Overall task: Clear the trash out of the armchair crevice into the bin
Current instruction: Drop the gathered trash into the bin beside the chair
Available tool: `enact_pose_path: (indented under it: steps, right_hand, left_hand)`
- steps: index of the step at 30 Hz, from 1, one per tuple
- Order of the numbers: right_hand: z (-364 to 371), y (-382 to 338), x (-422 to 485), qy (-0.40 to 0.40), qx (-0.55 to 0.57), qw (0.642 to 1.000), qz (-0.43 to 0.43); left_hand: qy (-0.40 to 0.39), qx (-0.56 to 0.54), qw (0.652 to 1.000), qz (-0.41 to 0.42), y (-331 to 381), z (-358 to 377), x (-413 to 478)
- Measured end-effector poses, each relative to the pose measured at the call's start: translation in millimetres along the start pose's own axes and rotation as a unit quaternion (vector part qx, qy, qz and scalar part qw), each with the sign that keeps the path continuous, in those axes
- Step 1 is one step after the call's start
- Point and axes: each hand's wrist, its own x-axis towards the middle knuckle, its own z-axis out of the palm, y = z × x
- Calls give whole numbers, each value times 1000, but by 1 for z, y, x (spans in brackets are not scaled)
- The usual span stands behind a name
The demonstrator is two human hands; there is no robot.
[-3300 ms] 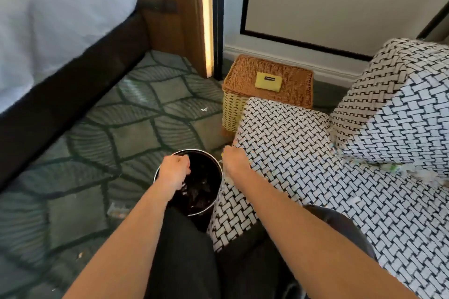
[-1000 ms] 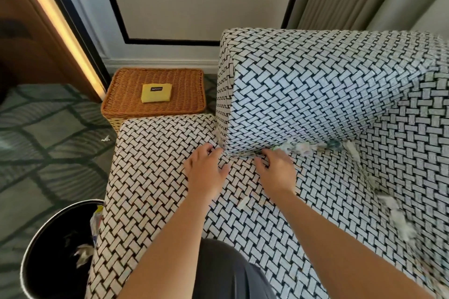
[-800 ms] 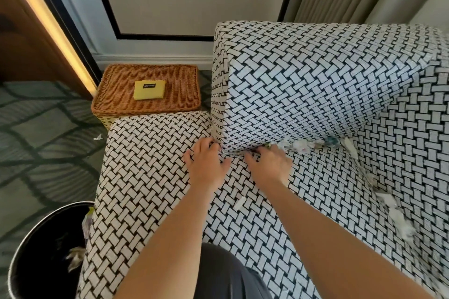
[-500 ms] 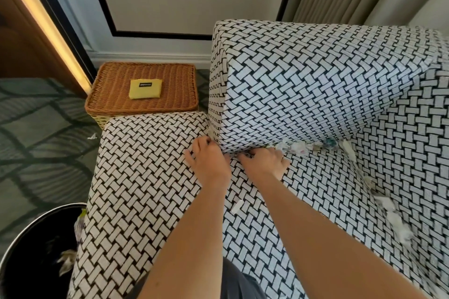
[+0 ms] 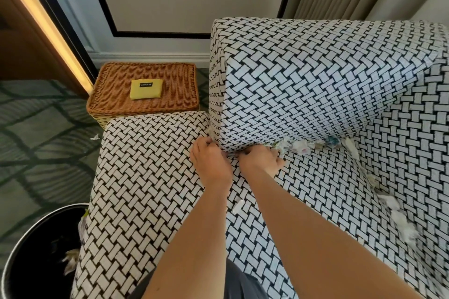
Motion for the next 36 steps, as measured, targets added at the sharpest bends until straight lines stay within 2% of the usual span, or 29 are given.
enact_pose_path:
  steps: [8, 15, 22, 24, 26, 30, 33, 36]
  right_hand:
    - [10, 14, -8, 78, 104, 987, -97]
    - [5, 33, -12, 3, 223, 953, -204]
    - [11, 43, -21, -52, 322, 909, -260]
    - [11, 43, -24, -64, 322, 903, -276]
    - [11, 45, -25, -76, 316, 903, -281]
    - [-1, 51, -32, -122, 338, 890, -280]
    - [-9, 63, -48, -135, 336, 887, -288]
    - [-1, 82, -57, -91, 232, 900, -358]
  left_hand:
    - [-21, -26, 999, 16, -6, -5, 0]
    - [-59, -112, 991, 35, -10, -18, -2]
    - [-156, -211, 965, 7, -14, -29, -12]
    - [-181, -166, 968, 50, -16, -30, -16]
    - [-191, -70, 973, 109, -15, -36, -21]
    - [-197, 37, 964, 172, -14, -37, -24]
    - [-182, 41, 962, 199, -21, -38, -23]
    - [-162, 36, 966, 198, -25, -40, -21]
